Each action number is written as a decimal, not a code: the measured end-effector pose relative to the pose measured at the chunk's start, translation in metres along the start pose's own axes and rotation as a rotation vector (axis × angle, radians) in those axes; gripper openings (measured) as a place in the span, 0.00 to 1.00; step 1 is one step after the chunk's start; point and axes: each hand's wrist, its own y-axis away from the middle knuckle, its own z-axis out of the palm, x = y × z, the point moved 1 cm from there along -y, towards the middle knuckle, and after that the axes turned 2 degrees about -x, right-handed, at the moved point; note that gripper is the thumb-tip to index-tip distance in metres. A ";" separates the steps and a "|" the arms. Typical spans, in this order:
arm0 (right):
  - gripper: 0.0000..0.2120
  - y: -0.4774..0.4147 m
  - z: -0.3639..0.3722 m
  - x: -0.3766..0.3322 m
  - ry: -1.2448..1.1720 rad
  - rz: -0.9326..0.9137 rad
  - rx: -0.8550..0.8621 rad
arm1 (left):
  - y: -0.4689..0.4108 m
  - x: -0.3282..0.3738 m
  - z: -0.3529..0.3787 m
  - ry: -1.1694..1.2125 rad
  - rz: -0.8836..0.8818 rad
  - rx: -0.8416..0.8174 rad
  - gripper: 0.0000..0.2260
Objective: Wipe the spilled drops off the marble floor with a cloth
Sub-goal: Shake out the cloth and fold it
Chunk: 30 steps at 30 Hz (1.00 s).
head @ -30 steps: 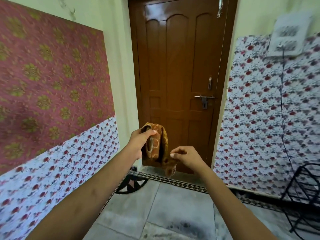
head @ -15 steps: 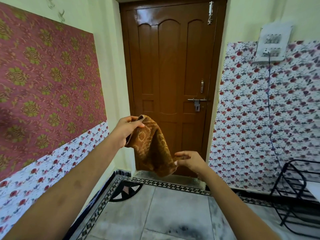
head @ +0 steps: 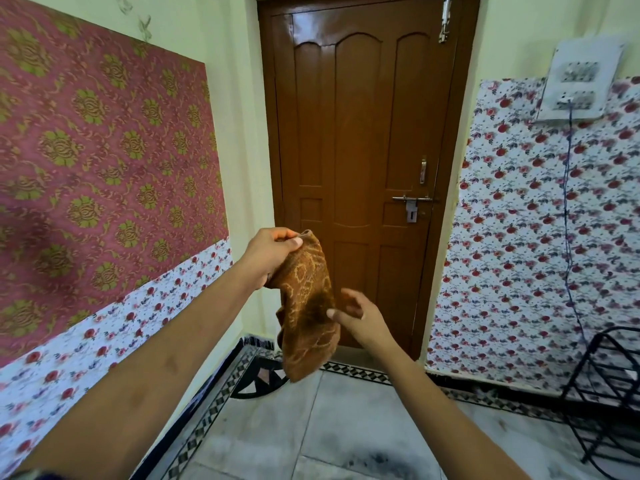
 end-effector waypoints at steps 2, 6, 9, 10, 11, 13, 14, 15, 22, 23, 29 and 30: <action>0.35 0.001 0.007 -0.016 -0.061 -0.118 0.056 | -0.002 -0.003 0.001 0.005 -0.036 0.042 0.04; 0.39 0.001 0.023 -0.038 -0.138 -0.239 -0.064 | -0.007 -0.012 0.004 0.057 -0.074 -0.020 0.11; 0.35 -0.004 0.035 -0.041 0.001 -0.295 -0.054 | -0.010 -0.018 0.007 0.128 -0.106 -0.071 0.16; 0.29 -0.006 0.036 -0.042 0.041 -0.311 0.014 | -0.011 -0.019 0.007 0.155 -0.108 -0.071 0.17; 0.21 -0.007 0.036 -0.042 0.035 -0.325 0.093 | -0.011 -0.020 0.006 0.175 -0.104 -0.071 0.18; 0.08 -0.009 0.029 -0.042 -0.039 -0.327 0.200 | -0.010 -0.021 0.005 0.189 -0.081 -0.103 0.16; 0.07 -0.011 0.025 -0.043 -0.077 -0.317 0.223 | -0.007 -0.021 0.005 0.192 -0.062 -0.142 0.15; 0.07 -0.013 0.020 -0.043 -0.129 -0.298 0.220 | -0.004 -0.020 0.005 0.212 -0.045 -0.185 0.14; 0.06 -0.019 -0.007 -0.048 -0.424 -0.165 0.151 | 0.003 -0.028 0.019 0.125 0.120 -0.266 0.17; 0.07 -0.018 -0.009 -0.047 -0.423 -0.152 0.132 | 0.004 -0.029 0.023 0.078 0.137 -0.228 0.15; 0.10 -0.014 -0.010 -0.042 -0.580 -0.062 0.028 | 0.011 -0.026 0.036 0.104 0.175 -0.282 0.13; 0.10 -0.014 -0.010 -0.042 -0.593 -0.057 0.032 | 0.012 -0.026 0.037 0.093 0.182 -0.273 0.14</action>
